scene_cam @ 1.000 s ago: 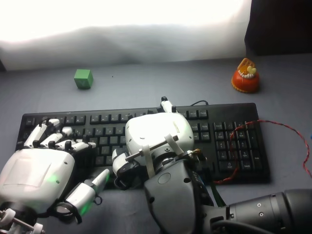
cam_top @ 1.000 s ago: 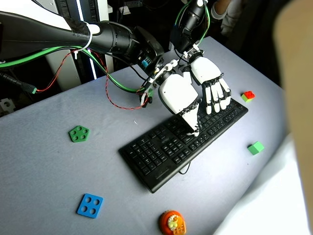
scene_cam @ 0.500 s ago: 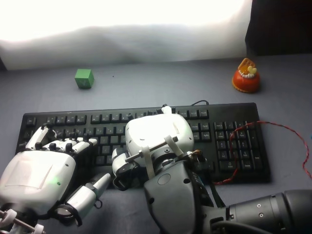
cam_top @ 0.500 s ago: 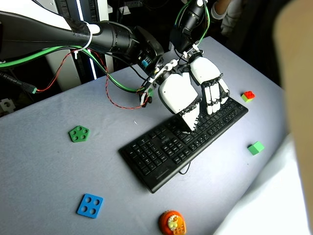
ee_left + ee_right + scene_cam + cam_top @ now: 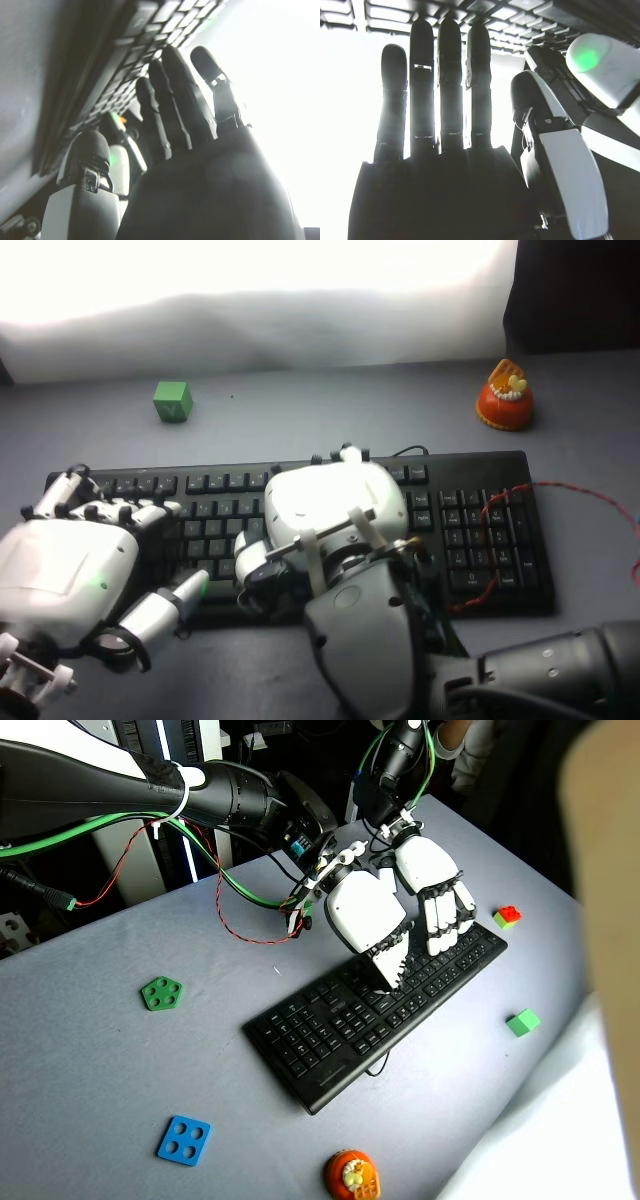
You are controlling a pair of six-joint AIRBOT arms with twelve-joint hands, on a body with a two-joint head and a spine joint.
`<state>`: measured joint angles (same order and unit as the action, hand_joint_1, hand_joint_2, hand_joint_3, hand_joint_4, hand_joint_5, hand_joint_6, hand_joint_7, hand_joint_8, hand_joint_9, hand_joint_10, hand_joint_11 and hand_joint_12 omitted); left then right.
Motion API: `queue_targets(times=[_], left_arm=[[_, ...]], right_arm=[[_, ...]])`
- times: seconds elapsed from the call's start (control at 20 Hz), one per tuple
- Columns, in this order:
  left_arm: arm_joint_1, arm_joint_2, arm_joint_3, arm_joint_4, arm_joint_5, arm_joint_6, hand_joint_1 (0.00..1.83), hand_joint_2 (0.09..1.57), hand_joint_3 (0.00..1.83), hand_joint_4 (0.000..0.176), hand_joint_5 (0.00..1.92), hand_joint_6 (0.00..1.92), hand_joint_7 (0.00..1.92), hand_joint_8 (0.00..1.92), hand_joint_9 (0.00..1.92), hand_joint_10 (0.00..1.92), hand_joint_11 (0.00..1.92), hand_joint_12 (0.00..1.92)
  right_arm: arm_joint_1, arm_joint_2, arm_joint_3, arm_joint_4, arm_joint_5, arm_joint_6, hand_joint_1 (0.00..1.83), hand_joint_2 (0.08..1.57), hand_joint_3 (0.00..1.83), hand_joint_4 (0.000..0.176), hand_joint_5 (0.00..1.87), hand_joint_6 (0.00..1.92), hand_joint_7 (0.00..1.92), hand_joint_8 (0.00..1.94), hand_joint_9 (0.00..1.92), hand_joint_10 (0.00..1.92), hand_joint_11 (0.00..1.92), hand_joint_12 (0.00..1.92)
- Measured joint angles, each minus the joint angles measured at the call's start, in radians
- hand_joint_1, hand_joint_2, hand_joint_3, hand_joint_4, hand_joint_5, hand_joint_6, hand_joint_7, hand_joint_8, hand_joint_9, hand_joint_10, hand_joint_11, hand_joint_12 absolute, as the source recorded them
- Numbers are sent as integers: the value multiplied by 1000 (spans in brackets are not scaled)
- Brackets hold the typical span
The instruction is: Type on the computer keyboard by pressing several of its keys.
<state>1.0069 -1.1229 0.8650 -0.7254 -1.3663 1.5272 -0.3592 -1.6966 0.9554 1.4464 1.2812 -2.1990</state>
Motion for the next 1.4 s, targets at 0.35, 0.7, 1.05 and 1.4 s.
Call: queue_targets(times=[0.35, 0.7, 1.05, 1.4], left_arm=[[-6, 5, 0, 39, -43, 103, 239, 1345, 0, 5, 460, 3, 489, 0, 494, 1, 0, 1103], [7, -37, 27, 67, -66, 154, 279, 1341, 0, 5, 459, 2, 507, 4, 509, 6, 0, 1109], [17, -75, 49, 65, -109, 163, 499, 1301, 0, 0, 468, 10, 485, 5, 479, 4, 0, 1095], [23, -95, 59, 64, -131, 162, 872, 1257, 0, 20, 428, 2, 443, 2, 440, 1, 0, 1080]], right_arm=[[52, 119, -110, -28, -1, -3, 342, 1402, 0, 0, 808, 1, 834, 0, 627, 536, 160, 1573], [69, 310, -250, -92, -36, -68, 406, 1375, 0, 0, 812, 5, 839, 2, 633, 529, 155, 1567], [87, 421, -335, -94, -92, -68, 401, 1379, 0, 0, 801, 7, 824, 2, 620, 527, 163, 1556], [87, 422, -336, -92, -101, -70, 385, 1382, 2, 0, 826, 17, 840, 6, 639, 555, 204, 1546]])
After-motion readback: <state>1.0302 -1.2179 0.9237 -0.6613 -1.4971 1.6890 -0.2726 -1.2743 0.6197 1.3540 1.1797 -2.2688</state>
